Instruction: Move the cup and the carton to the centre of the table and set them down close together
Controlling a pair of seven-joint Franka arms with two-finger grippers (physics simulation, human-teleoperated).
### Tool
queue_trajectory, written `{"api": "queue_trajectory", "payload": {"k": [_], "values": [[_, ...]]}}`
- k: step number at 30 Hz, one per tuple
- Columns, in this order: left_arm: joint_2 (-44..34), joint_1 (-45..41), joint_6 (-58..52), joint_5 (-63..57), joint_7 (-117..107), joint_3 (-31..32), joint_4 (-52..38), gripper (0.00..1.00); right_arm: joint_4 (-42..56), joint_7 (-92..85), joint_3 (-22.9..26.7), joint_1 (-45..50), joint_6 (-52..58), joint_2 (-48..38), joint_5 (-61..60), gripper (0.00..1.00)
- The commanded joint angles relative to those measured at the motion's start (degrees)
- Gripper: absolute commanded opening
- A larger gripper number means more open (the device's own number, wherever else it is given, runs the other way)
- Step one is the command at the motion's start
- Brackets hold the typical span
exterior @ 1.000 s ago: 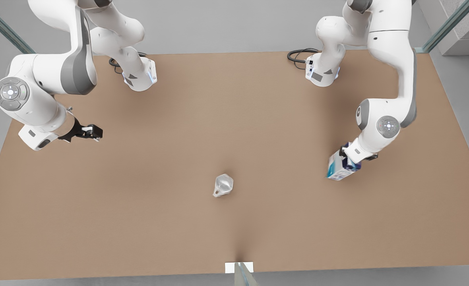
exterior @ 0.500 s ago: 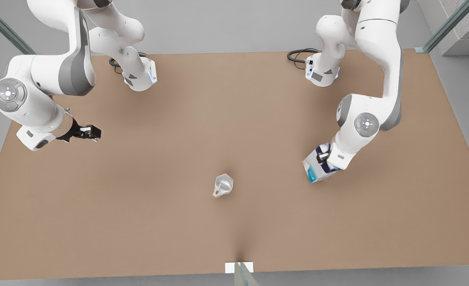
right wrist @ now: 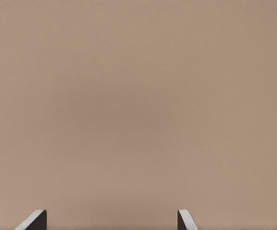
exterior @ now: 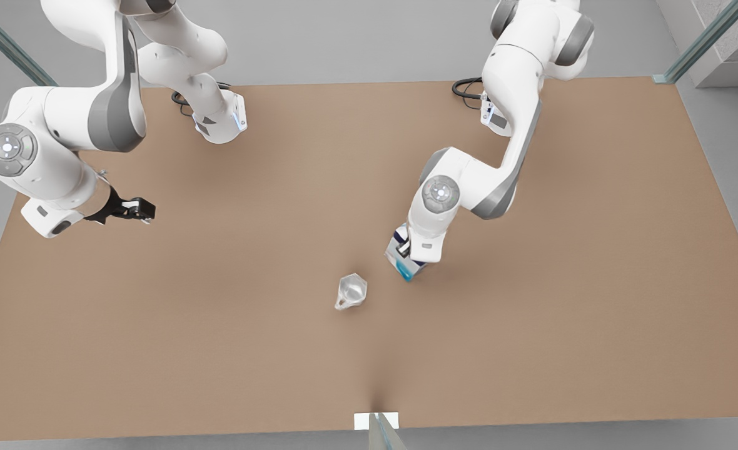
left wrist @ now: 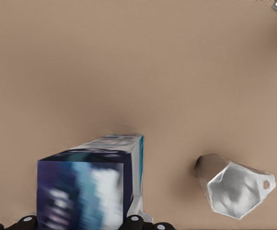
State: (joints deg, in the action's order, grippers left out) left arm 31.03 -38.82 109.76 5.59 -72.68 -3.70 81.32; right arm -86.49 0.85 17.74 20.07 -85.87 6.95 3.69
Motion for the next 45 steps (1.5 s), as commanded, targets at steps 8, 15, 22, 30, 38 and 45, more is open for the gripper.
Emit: {"api": "queue_trajectory", "payload": {"k": [8,15,22,30,38,45], "values": [[4.7,-3.6,-0.2,-1.2,-4.9,0.4,-3.6,0.49,-0.3,-0.1,0.0,0.1,0.0,0.0,-0.1,1.00],[6.9,-3.7,-0.1,-2.3,-5.3,1.6,-4.8,0.67,-0.2,-0.1,0.0,0.1,0.0,0.1,-0.1,1.00],[7.2,-3.7,0.1,-3.5,-5.3,1.8,-4.9,1.00,-0.1,-0.1,0.0,0.1,-0.1,0.1,0.0,1.00],[7.1,-3.7,-0.1,-3.5,-5.3,1.8,-4.9,1.00,-0.1,-0.1,0.0,0.1,-0.1,0.1,-0.1,1.00],[6.8,-3.8,-5.9,-3.5,-5.2,2.3,-7.4,1.00,0.0,-0.1,0.0,0.1,-0.1,0.1,0.0,1.00],[1.1,-3.2,-18.7,-3.0,-3.7,2.2,-12.1,1.00,0.9,0.6,0.7,0.1,-0.2,0.1,0.4,1.00]]}}
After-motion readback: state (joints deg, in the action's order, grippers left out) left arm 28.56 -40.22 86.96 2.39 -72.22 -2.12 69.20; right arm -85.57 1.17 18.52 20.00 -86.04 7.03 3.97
